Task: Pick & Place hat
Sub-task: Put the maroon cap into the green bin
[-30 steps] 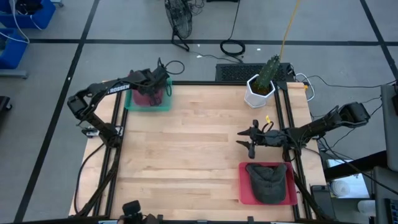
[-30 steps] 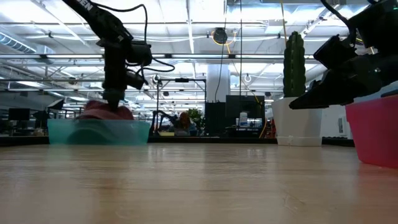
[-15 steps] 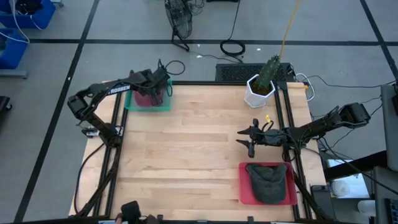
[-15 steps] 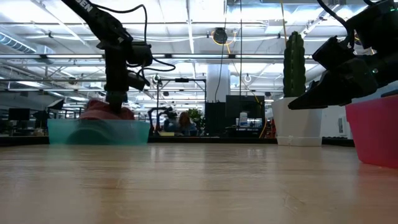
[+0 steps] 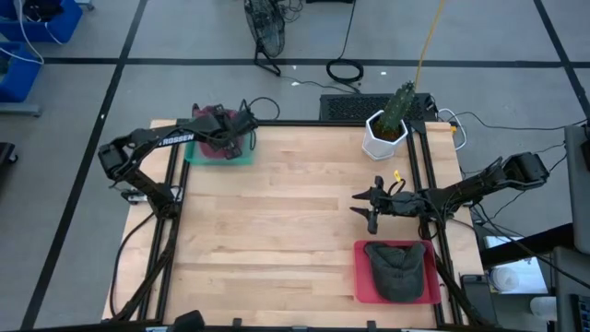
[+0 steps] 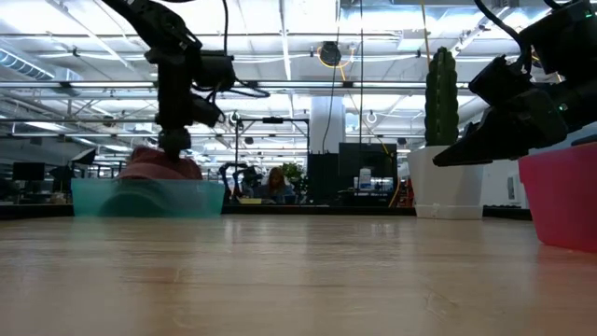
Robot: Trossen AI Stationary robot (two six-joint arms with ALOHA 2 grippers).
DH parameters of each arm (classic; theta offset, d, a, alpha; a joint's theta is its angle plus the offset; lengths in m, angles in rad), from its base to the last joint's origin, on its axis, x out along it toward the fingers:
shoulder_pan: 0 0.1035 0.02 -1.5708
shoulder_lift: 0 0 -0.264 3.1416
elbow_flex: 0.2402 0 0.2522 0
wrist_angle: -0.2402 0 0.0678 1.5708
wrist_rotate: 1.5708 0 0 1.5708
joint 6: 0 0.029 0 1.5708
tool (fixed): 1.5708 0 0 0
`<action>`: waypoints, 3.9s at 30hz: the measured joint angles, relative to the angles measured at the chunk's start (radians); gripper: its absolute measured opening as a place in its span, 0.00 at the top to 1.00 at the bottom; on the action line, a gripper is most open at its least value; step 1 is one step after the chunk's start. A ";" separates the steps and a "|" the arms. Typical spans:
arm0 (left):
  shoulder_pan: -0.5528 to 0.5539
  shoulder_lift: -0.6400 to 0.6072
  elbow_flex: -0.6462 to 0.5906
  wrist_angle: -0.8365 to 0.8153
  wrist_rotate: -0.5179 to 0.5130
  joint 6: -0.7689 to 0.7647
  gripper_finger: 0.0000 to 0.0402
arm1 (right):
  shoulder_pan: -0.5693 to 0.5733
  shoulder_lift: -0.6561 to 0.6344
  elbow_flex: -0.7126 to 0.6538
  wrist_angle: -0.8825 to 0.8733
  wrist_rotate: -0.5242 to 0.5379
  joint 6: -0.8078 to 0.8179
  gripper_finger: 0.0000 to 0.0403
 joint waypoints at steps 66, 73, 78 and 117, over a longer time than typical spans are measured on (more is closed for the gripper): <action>0.076 -0.527 -0.364 0.368 0.241 -0.448 0.90 | 0.000 0.000 -0.069 0.151 0.000 0.028 0.59; 0.068 -0.490 -0.363 0.290 0.211 -0.431 0.90 | 0.000 0.000 -0.069 0.161 0.000 0.029 0.59; 0.058 -0.441 -0.362 0.320 0.281 -0.426 0.90 | 0.000 0.000 -0.069 0.161 0.000 0.029 0.59; 0.026 -0.372 -0.360 0.282 -0.024 -0.313 0.90 | 0.000 0.000 -0.069 0.147 -0.001 0.023 0.59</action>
